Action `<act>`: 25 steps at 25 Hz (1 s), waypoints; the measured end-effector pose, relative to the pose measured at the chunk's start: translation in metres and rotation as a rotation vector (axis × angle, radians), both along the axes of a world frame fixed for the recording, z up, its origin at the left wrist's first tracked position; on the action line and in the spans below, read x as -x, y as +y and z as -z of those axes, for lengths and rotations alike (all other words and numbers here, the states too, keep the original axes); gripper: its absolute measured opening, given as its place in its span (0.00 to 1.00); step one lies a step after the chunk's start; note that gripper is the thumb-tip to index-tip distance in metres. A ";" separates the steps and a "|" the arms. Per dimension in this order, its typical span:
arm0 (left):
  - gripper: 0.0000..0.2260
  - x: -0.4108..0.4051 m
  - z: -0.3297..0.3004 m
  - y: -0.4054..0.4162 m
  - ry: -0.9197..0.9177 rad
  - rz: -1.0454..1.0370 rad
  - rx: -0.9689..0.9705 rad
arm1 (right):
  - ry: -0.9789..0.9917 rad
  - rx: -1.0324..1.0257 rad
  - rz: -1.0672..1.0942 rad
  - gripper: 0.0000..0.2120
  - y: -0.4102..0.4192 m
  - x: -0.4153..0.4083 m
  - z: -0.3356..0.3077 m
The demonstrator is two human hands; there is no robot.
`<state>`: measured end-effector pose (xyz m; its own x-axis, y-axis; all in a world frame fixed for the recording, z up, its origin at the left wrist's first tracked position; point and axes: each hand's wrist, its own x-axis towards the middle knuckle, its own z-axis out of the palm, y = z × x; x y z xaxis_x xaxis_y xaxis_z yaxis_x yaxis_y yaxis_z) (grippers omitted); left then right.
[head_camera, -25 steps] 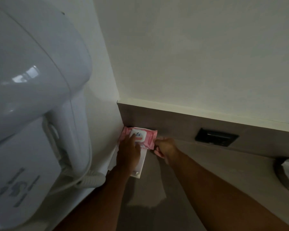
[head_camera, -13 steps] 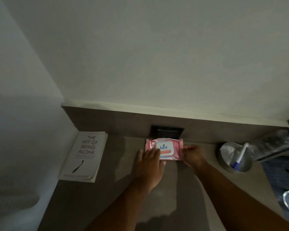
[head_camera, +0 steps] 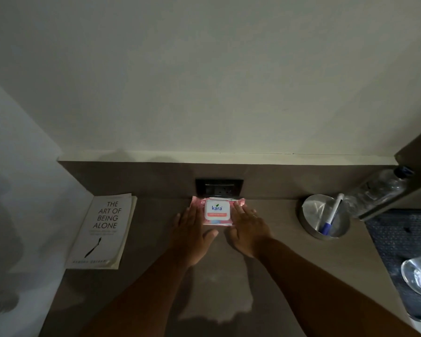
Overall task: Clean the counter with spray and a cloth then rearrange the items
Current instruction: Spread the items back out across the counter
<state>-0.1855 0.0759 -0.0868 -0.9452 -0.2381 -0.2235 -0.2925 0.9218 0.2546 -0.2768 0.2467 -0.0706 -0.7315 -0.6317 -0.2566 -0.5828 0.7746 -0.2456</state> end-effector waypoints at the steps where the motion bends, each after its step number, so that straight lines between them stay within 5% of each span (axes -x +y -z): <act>1: 0.37 0.001 0.001 -0.006 -0.016 0.023 0.012 | 0.006 -0.038 -0.001 0.33 -0.002 0.001 0.004; 7: 0.38 -0.001 -0.013 -0.007 0.038 -0.007 0.029 | 0.018 0.160 0.016 0.32 0.041 0.005 -0.030; 11: 0.27 0.027 -0.032 0.054 0.341 -0.015 0.029 | 0.157 0.273 0.505 0.17 0.126 0.025 -0.060; 15: 0.12 0.073 -0.057 0.164 0.394 0.118 -0.045 | 0.050 0.272 0.804 0.09 0.181 0.067 -0.074; 22: 0.13 0.147 -0.053 0.276 0.106 0.009 0.058 | -0.030 -0.100 0.444 0.17 0.187 0.112 -0.070; 25: 0.14 0.161 -0.042 0.287 0.108 -0.021 0.084 | -0.070 -0.228 0.392 0.11 0.184 0.121 -0.071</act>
